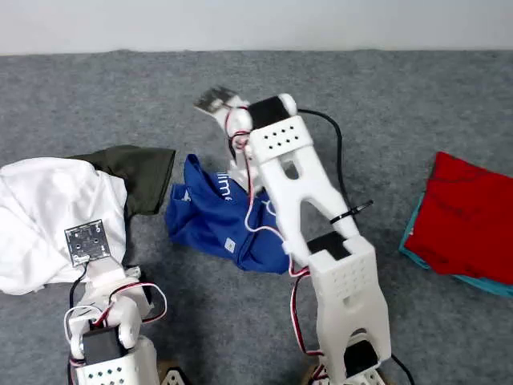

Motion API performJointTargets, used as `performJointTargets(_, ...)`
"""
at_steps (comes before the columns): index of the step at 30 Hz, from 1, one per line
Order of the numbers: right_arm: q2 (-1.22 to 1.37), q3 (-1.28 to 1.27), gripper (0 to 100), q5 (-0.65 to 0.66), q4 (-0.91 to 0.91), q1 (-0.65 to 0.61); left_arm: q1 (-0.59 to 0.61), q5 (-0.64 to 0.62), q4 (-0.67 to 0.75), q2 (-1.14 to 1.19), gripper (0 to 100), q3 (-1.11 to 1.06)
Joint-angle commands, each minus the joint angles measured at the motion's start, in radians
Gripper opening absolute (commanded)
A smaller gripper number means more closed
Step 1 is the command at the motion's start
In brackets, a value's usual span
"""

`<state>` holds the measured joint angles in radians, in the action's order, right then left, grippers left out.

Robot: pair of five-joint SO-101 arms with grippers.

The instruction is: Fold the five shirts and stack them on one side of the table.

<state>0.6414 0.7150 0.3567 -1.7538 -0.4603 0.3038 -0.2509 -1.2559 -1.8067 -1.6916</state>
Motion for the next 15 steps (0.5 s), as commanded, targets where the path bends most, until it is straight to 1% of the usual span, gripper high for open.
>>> performJointTargets(1,-0.036,-0.064,0.9,0.012,-0.041,0.025,-0.008,-0.009,-0.005,-0.011,1,0.008)
performJointTargets(3,-0.018,-0.071,0.9,0.008,-0.041,-0.018,-0.008,-0.009,-0.005,-0.011,1,0.008)
performJointTargets(5,0.005,-0.069,0.9,0.006,-0.041,-0.101,-0.008,-0.009,-0.005,-0.011,1,0.008)
performJointTargets(9,0.03,-0.046,0.9,0.005,-0.038,-0.354,-0.008,-0.009,-0.005,-0.011,1,0.008)
performJointTargets(11,0.036,0.003,0.9,0.008,-0.039,-0.455,-0.008,-0.009,-0.005,-0.011,1,0.008)
performJointTargets(13,0.028,0.043,0.9,0.011,-0.041,-0.495,-0.008,-0.009,-0.005,-0.011,1,0.008)
performJointTargets(15,0.024,0.095,0.9,0.011,-0.042,-0.478,-0.008,-0.009,-0.005,-0.011,1,0.008)
